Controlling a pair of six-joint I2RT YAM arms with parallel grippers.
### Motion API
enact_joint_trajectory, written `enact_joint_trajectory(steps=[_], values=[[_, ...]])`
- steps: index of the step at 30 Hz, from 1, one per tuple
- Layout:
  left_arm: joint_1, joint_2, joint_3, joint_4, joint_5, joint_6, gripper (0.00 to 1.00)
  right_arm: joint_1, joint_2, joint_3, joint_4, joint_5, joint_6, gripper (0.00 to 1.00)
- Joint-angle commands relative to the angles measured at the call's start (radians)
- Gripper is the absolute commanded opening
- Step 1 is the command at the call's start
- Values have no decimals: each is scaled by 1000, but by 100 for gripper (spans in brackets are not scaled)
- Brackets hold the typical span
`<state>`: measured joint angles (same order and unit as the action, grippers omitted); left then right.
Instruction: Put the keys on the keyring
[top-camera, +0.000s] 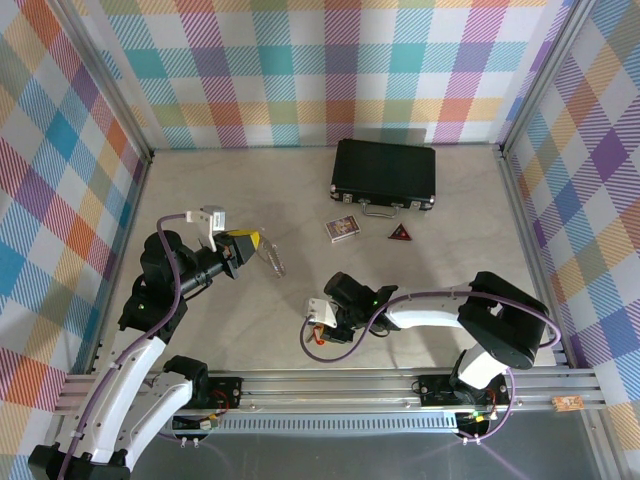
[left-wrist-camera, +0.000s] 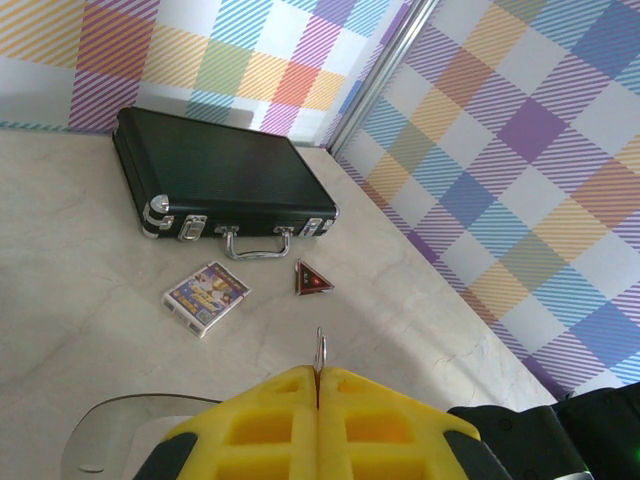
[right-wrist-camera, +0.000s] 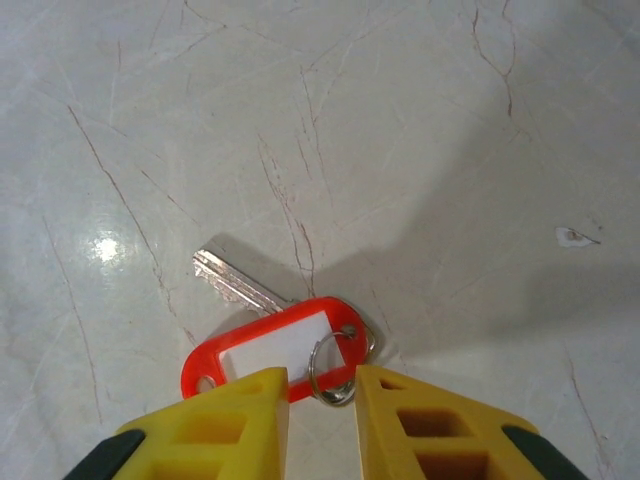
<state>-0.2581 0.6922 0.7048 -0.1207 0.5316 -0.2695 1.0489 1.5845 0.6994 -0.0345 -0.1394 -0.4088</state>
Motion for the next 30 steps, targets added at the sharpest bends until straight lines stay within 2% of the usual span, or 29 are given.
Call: enact_joint_trajectory(steps=[1,8,12,14,17,20,30], values=[[18,-14,-15,50,18,-11,0,11,22,8,33,-23,-8,20],[19,-17,-18,52,19,-12,0,14,31,14,30,-11,-16,11],[19,-19,-21,56,22,-14,0,17,25,18,31,-9,-18,10],[19,-19,-21,56,21,-14,0,23,22,20,30,-9,-20,11],[18,-19,-21,56,22,-14,0,27,17,18,31,0,-22,20],[19,-22,-21,56,23,-15,0,28,18,16,36,6,-24,24],[19,-26,-23,59,21,-16,0,39,34,24,68,91,-3,23]])
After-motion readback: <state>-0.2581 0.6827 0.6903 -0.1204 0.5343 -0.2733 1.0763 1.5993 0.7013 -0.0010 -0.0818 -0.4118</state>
